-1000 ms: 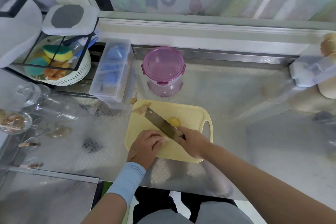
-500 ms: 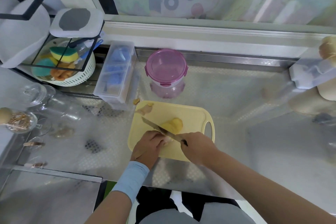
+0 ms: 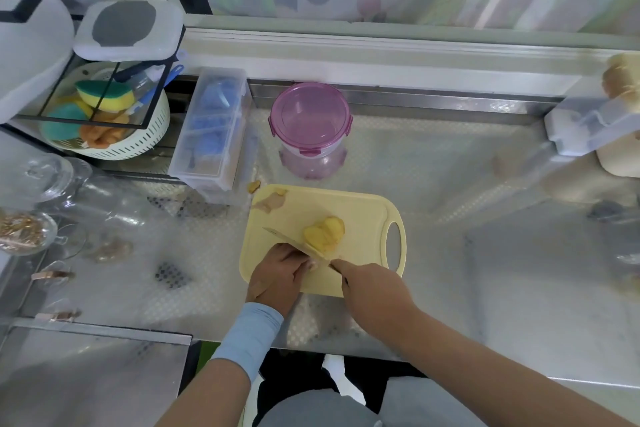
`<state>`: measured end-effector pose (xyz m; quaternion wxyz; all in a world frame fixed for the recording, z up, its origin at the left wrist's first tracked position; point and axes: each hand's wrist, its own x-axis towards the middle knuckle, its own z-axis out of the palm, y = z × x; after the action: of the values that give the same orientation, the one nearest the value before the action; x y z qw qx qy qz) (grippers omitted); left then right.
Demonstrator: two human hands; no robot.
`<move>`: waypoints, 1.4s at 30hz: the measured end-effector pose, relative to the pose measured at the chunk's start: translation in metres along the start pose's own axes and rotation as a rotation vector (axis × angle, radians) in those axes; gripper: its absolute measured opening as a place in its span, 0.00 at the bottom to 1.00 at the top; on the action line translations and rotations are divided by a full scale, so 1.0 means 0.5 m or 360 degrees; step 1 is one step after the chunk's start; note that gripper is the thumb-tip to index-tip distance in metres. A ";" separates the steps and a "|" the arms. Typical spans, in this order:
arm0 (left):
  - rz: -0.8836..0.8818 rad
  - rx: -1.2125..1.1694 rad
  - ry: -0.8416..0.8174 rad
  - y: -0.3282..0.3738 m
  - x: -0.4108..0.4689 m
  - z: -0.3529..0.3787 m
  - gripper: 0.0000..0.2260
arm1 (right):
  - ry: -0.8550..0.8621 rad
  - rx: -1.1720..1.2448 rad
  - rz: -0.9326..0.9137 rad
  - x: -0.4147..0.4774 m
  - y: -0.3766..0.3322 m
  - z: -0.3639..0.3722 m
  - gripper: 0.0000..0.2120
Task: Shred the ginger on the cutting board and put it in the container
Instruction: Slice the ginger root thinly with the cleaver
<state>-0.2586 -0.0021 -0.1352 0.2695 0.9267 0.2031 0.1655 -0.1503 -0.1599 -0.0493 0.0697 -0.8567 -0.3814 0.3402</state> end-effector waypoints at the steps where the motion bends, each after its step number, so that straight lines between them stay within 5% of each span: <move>1: 0.0005 0.0008 0.0000 -0.001 0.000 0.000 0.12 | -0.0004 0.0004 0.0008 -0.001 -0.001 0.001 0.23; 42: -0.0208 -0.0158 -0.0116 0.007 0.011 -0.012 0.13 | -0.0133 0.0030 0.0037 0.035 -0.010 -0.001 0.26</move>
<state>-0.2553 0.0005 -0.1274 0.3324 0.9024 0.2448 0.1237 -0.1445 -0.1442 -0.0561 0.0577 -0.8454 -0.3708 0.3801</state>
